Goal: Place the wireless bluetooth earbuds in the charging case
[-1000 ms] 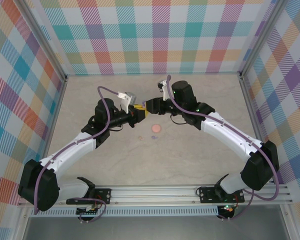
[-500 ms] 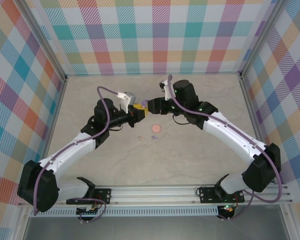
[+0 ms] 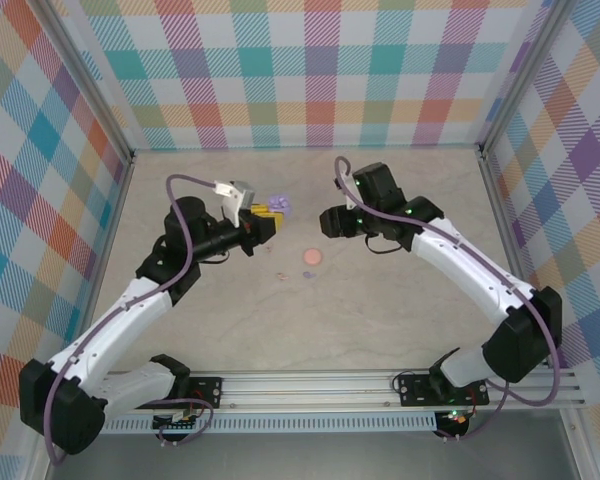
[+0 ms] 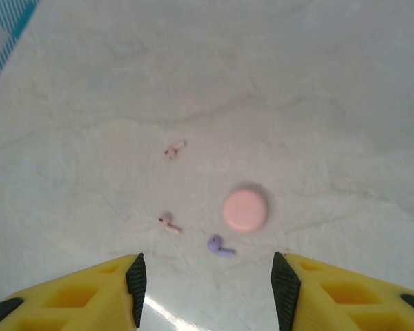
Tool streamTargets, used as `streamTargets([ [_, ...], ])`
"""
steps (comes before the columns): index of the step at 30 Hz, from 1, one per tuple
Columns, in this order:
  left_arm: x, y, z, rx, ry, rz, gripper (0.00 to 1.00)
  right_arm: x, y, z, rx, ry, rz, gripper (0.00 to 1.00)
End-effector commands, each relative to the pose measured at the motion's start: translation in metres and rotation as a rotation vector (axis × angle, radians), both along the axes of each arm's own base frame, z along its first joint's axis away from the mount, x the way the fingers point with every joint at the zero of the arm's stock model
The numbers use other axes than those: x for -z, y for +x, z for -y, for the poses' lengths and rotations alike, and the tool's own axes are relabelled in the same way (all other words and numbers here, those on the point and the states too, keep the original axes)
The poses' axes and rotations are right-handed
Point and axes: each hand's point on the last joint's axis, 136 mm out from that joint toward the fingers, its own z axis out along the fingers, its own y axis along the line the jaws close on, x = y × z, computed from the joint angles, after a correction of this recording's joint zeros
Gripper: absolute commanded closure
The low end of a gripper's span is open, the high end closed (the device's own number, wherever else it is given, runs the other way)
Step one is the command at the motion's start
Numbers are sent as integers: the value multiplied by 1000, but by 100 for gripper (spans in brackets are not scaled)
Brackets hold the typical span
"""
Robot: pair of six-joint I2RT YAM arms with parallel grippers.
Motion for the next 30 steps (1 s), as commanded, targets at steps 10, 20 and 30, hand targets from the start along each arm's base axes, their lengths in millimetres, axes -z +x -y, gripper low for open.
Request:
streamTargets([
  [10,-43,-23,-22,-13,17,10,92,108,-49,-27,-278,-121,-325,54],
  [20,-44,-33,-32,-51,14,6,93,148,-54,-49,-354,-212,-362,59],
  [30,-45,-41,-37,-62,12,9,93,179,-38,-57,-350,-383,-311,61],
])
